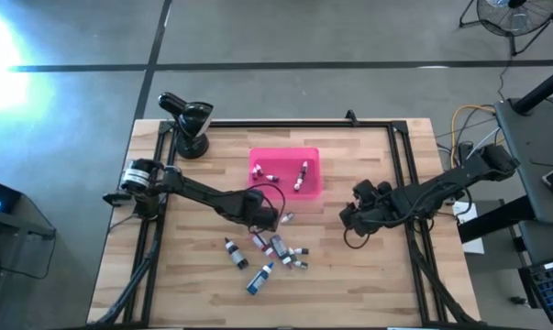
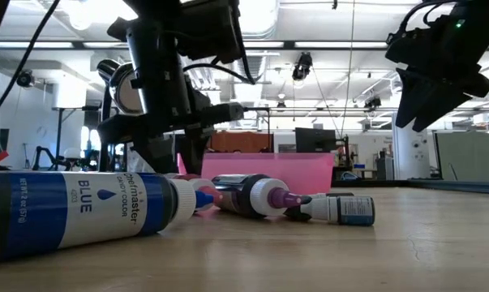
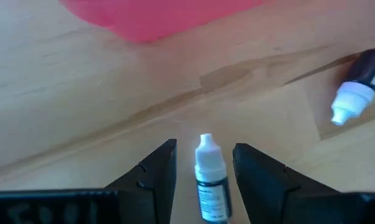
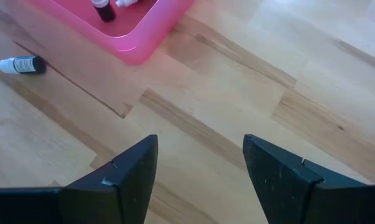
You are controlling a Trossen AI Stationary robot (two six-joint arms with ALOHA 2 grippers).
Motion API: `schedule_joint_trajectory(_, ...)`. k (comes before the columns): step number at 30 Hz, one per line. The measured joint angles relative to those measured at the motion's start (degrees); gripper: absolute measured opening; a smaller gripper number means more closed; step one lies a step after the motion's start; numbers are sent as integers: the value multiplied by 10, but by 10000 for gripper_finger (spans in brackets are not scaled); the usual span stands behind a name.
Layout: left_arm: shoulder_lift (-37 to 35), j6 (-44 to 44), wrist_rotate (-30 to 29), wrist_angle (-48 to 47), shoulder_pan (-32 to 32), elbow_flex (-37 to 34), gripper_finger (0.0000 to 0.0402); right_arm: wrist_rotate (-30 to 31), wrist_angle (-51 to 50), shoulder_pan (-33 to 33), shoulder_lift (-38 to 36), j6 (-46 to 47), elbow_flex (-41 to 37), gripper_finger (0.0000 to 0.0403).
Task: Pick & Place food coloring
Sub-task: Put the purple food coloring bottle into the pink bin
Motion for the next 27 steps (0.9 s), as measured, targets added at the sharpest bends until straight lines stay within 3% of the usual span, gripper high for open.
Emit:
schedule_joint_trajectory(12, 0, 0, 17, 8, 1, -12, 76, 0, 4, 0, 0, 1, 0, 226)
schedule_joint_trajectory(27, -1, -5, 59, 11, 1, -20, 67, 5, 4, 0, 0, -1, 0, 226)
